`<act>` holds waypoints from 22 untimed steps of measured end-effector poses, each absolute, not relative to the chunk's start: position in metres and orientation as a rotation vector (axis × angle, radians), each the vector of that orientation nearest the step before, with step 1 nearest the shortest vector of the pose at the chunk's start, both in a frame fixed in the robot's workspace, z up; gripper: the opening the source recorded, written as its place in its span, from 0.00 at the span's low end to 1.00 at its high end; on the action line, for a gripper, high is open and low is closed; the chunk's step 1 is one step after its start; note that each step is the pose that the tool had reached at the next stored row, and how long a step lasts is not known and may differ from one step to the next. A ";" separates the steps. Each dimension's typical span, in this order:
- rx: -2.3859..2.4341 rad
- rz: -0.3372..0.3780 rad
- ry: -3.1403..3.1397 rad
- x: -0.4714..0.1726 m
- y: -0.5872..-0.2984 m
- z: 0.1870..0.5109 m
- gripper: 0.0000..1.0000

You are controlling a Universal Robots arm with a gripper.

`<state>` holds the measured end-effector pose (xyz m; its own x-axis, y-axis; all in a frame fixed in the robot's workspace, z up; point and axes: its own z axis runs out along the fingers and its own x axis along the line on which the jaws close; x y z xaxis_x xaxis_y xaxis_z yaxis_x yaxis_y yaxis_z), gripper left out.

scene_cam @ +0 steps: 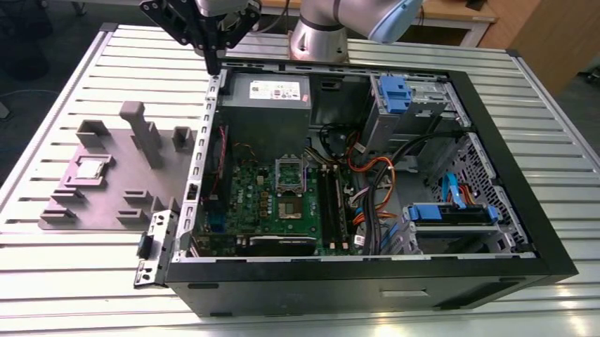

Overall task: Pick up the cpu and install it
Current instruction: 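Reach for the cpu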

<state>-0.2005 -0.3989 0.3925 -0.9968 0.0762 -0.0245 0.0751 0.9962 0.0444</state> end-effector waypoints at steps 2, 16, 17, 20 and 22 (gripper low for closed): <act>0.118 0.068 3.112 -0.201 -0.399 0.392 0.11; 0.118 0.068 3.112 -0.205 -0.399 0.392 0.11; 0.118 0.068 3.113 -0.205 -0.399 0.392 0.11; 0.118 0.068 3.112 -0.206 -0.399 0.392 0.11; 0.118 0.068 3.112 -0.206 -0.399 0.392 0.11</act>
